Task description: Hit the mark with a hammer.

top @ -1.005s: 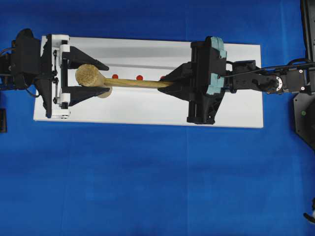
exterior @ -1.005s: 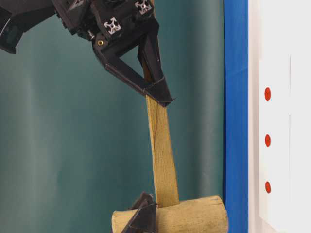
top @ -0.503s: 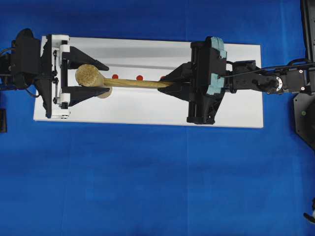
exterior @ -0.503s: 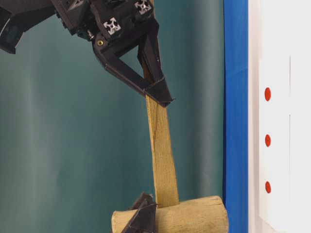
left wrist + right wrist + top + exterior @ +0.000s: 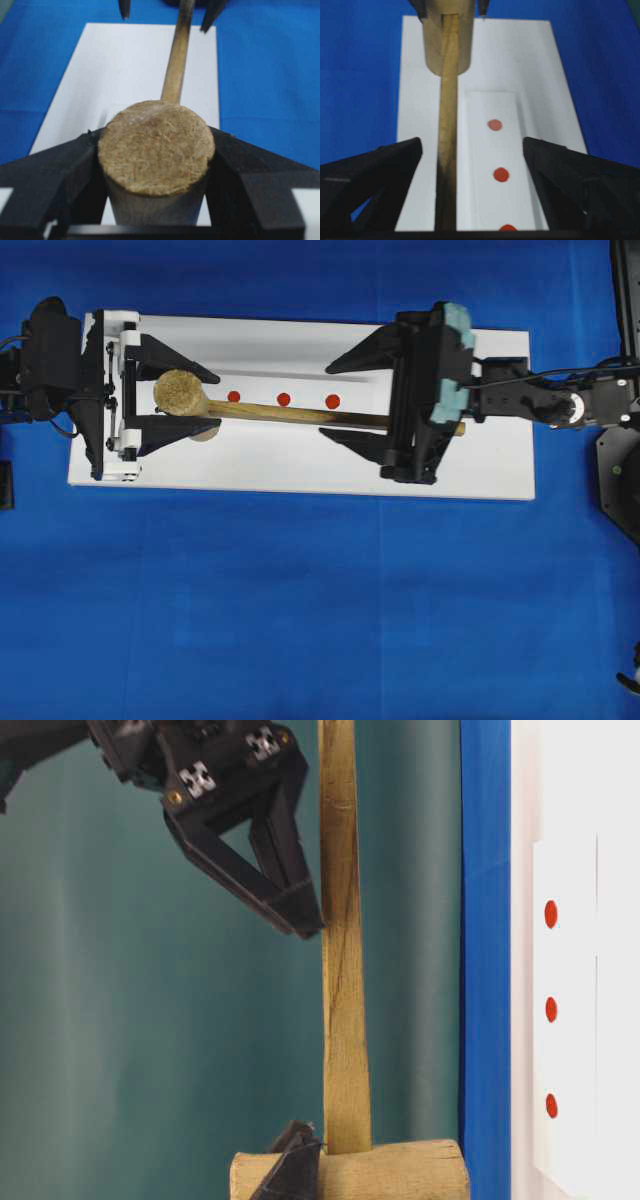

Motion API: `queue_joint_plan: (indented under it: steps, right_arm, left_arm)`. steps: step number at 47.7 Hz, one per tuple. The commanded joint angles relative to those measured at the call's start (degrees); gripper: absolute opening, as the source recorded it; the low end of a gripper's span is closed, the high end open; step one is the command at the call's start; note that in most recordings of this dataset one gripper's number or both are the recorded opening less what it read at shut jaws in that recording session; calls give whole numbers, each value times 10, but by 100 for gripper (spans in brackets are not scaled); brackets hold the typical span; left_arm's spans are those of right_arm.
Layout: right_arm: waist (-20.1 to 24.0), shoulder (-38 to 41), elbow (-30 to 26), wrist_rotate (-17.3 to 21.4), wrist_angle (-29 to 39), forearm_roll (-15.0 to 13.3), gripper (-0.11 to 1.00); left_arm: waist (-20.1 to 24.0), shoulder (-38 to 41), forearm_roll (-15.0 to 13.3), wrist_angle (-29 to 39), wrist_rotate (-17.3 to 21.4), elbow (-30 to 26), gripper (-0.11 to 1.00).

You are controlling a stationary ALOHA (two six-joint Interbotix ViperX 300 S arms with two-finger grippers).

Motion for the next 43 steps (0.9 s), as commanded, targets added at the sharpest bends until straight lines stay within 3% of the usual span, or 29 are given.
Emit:
queue_joint_plan:
  steps: [1, 8, 13, 21, 30, 37, 43]
  right_arm:
    - [0, -24, 0, 1, -4, -1, 90]
    - [-1, -34, 6, 1, -4, -1, 90]
    - [0, -34, 6, -3, -4, -2, 90]
    - [-1, -35, 5, -6, -4, -2, 90]
    - [0, -35, 6, -17, -4, -8, 90]
    - [-1, -32, 4, -23, -3, -9, 90]
    - [1, -27, 3, -25, -1, -11, 90]
  left_arm:
    - [-1, -11, -3, -4, -2, -6, 45]
    - [-1, -18, -4, -4, -25, -7, 45]
    - [0, -22, -4, -4, -78, -11, 45]
    - [-2, -31, -4, 7, -243, -15, 45]
    - [-2, -30, -4, 54, -463, -21, 45]
    - [-2, -31, -4, 80, -596, -22, 45]
    - [-4, -31, -3, 84, -672, -23, 45]
